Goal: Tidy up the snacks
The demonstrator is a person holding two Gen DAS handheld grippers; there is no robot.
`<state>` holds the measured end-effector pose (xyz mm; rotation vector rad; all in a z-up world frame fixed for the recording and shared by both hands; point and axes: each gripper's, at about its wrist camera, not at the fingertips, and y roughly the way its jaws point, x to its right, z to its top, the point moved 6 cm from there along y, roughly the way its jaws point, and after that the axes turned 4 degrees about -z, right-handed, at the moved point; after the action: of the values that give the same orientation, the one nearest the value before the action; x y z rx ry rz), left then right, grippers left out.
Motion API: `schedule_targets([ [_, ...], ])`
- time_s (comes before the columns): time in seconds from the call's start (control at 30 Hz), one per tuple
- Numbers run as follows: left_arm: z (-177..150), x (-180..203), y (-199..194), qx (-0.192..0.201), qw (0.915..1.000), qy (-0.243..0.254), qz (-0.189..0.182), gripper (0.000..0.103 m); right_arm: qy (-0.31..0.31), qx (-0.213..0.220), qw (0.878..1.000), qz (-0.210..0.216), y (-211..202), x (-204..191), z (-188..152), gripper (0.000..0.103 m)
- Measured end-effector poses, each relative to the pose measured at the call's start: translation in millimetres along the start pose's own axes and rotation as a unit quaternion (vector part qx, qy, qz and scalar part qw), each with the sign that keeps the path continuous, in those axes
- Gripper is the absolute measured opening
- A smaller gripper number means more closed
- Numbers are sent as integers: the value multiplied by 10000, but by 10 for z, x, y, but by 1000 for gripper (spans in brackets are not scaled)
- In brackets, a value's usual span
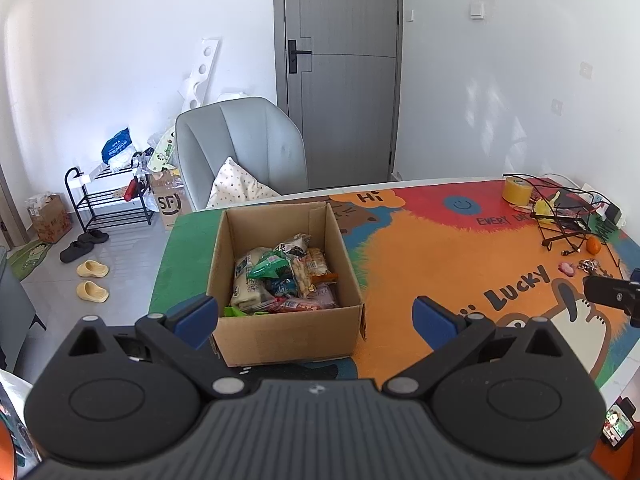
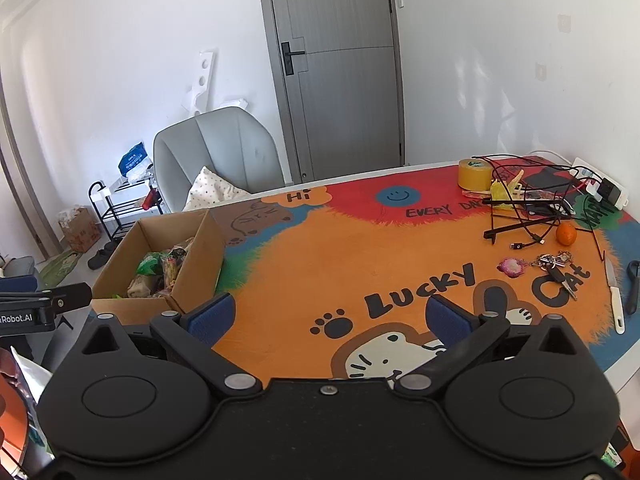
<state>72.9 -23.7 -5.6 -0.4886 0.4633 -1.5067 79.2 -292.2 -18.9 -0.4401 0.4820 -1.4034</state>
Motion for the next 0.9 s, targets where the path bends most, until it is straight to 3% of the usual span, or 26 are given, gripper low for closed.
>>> schedule_targets([
  [0.9, -8, -14, 25, -46, 10000, 13, -5, 103, -84, -5, 9998, -184, 20, 15, -21, 103],
])
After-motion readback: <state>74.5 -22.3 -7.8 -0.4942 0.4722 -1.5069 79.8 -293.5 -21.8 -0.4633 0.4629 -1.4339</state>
